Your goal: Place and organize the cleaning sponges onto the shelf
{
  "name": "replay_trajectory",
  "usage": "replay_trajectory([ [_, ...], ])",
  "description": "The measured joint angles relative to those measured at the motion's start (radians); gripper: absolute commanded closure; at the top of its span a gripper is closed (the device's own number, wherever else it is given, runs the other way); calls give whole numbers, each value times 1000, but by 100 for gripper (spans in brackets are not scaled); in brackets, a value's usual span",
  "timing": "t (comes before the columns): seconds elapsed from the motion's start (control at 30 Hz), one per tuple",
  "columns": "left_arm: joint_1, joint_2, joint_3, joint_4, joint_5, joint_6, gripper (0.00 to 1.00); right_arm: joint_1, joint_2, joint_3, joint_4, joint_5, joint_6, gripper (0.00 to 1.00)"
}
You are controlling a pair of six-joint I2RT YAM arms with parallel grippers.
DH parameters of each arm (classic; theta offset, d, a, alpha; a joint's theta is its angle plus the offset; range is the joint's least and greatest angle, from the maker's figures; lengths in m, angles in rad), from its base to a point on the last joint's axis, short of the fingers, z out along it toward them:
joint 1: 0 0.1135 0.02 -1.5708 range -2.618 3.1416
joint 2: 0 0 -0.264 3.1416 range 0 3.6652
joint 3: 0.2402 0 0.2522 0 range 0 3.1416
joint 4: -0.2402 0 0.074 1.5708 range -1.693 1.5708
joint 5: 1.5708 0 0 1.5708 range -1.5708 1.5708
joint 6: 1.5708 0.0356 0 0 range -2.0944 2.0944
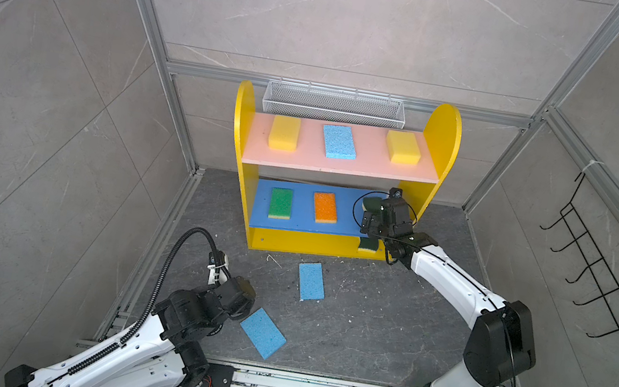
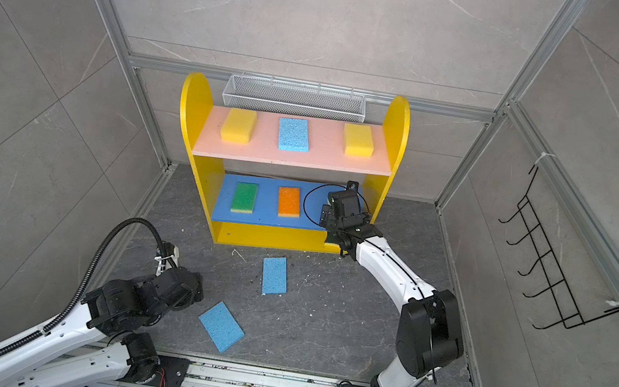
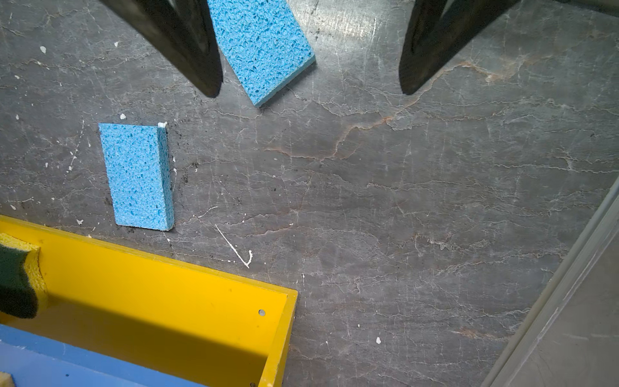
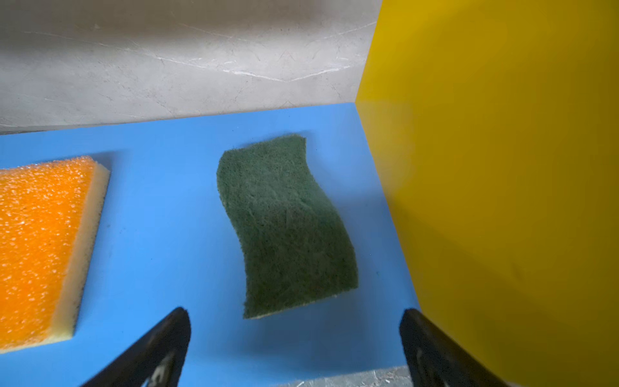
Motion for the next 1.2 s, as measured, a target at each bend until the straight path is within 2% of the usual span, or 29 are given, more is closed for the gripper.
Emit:
replay_trajectory([
  [1.2, 0, 37, 0, 17, -6, -3, 14, -40, 144, 51, 55, -57, -39, 1],
])
